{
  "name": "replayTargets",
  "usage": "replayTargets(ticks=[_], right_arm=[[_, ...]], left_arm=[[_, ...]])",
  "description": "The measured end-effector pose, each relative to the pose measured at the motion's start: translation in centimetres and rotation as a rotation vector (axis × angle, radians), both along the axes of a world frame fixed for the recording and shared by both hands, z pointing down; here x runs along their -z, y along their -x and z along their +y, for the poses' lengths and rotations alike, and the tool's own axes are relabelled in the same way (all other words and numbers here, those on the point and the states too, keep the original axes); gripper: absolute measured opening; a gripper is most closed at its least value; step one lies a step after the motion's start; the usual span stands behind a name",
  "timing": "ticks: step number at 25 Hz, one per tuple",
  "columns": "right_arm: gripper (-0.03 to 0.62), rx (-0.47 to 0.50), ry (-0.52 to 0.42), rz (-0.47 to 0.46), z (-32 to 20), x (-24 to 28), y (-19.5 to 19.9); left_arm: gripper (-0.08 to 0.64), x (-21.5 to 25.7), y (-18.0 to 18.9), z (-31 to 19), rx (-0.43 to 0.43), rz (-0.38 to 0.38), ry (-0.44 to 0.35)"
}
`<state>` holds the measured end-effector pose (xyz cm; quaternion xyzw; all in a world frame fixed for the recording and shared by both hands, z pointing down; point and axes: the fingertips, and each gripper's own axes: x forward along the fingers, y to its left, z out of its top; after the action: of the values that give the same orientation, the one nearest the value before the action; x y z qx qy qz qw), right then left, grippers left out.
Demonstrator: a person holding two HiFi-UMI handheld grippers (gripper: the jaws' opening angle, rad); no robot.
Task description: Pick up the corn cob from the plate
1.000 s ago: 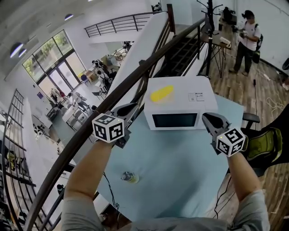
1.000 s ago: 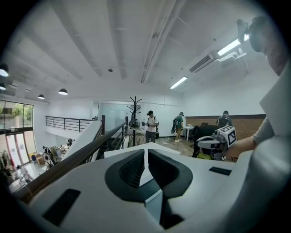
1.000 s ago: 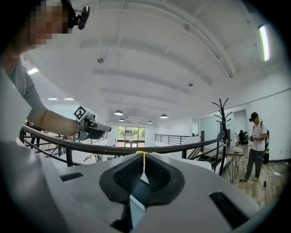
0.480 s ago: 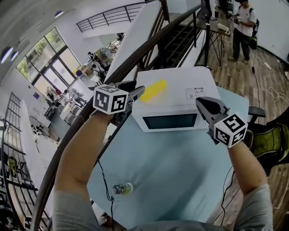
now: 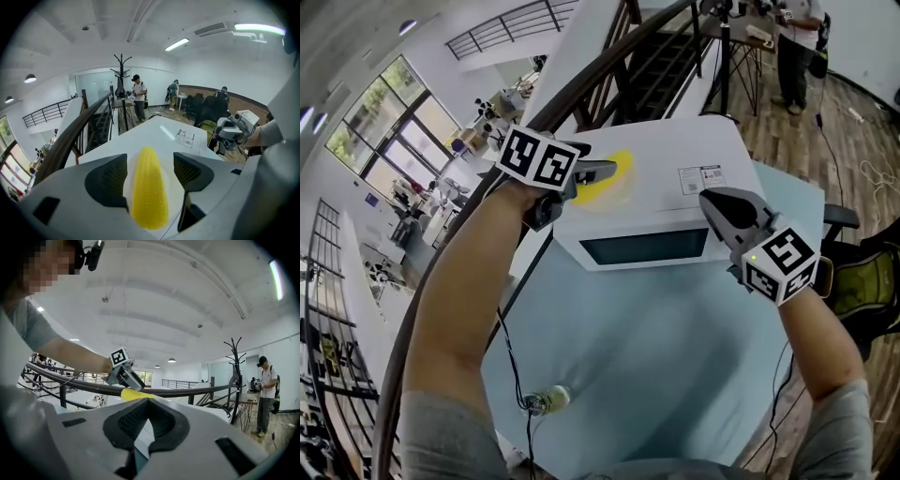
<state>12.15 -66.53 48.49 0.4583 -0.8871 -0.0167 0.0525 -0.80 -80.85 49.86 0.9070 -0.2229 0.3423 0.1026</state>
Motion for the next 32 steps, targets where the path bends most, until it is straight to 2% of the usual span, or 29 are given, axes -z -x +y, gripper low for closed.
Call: replayTargets(ticks=[6,11,14,17,27,32], right_arm=[[0.017,0.015,-0.009,-0.02,0.0,-0.8,-0.1],[0.015,0.027,-0.012,-0.019,0.1,-1.1,-0.1],[0.017,0.032,-0.01,-0.019,0.2,-1.3,0.0],[0.016,0.037,-0.007,-0.017,0.3,-1.6,0.2],[0.015,0.041,-0.012,-0.003,0.7,-0.7,0.8],[0.015,0.029,-0.019,0.004,1.0,0.6,0.7]], left_arm=[[0.314,-3.0,-1.2,-0.5,-0.036,-0.129,0.017],[0.313,-5.0,-1.1,-1.0,-0.027,-0.187,0.024],[0.308,-5.8,-1.3,-0.6,-0.042,-0.196,0.034],[0.268,-5.8,-1.3,-0.6,-0.045,-0.189,0.031],[0.256,-5.5,-1.3,-0.5,-0.03,-0.186,-0.025],[0.256,-3.6,-1.0,-0.9,0.007,-0.159,-0.07]])
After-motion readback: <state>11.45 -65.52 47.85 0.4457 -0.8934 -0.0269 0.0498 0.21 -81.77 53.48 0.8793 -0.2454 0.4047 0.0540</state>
